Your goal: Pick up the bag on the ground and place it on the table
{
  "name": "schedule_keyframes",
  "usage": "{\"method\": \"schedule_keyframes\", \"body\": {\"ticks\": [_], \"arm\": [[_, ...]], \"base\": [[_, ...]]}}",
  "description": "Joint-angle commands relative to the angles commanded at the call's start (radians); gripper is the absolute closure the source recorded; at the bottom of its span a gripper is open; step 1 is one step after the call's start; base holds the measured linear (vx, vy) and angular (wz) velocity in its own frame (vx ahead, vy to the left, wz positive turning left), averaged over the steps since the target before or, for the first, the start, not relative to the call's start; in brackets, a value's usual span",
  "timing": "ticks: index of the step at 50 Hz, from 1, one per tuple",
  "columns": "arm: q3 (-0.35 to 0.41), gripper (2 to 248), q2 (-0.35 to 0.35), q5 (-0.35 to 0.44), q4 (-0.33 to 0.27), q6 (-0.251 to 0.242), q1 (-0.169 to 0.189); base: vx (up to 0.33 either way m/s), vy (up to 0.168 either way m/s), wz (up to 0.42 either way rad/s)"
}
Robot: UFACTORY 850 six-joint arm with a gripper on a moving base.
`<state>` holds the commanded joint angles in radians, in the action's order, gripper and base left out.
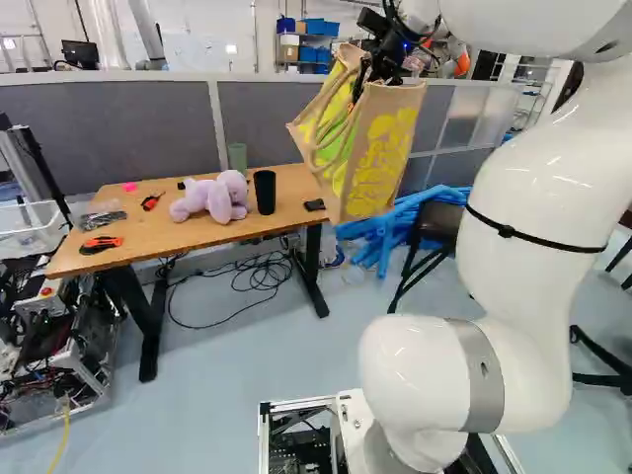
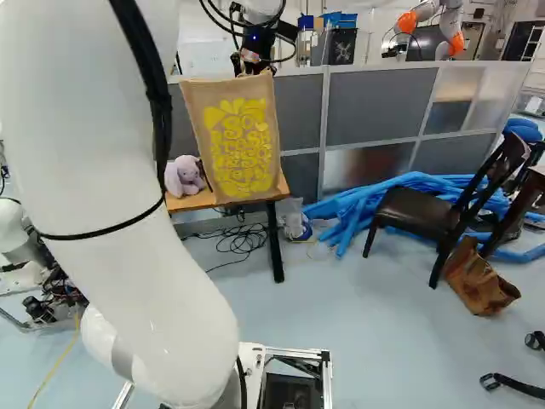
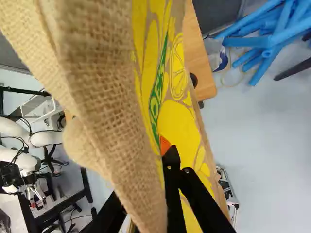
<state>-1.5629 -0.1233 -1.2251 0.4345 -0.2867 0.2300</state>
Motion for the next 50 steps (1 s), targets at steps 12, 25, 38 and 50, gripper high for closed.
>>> {"method": "schedule_keyframes", "body": {"ticks": [12, 25, 38, 50], "arm": [[0.000, 228, 0.000, 0.000, 0.000, 0.000, 0.000], [0.000, 228, 0.000, 0.000, 0.000, 0.000, 0.000], [0.000, 228, 0.000, 0.000, 0.000, 0.000, 0.000], [0.000, 228, 0.000, 0.000, 0.000, 0.000, 0.000]], "base": [[0.154, -0.001, -0.016], [0.154, -0.001, -0.015], [0.156, -0.001, -0.018], [0.144, 0.000, -0.016]]}}
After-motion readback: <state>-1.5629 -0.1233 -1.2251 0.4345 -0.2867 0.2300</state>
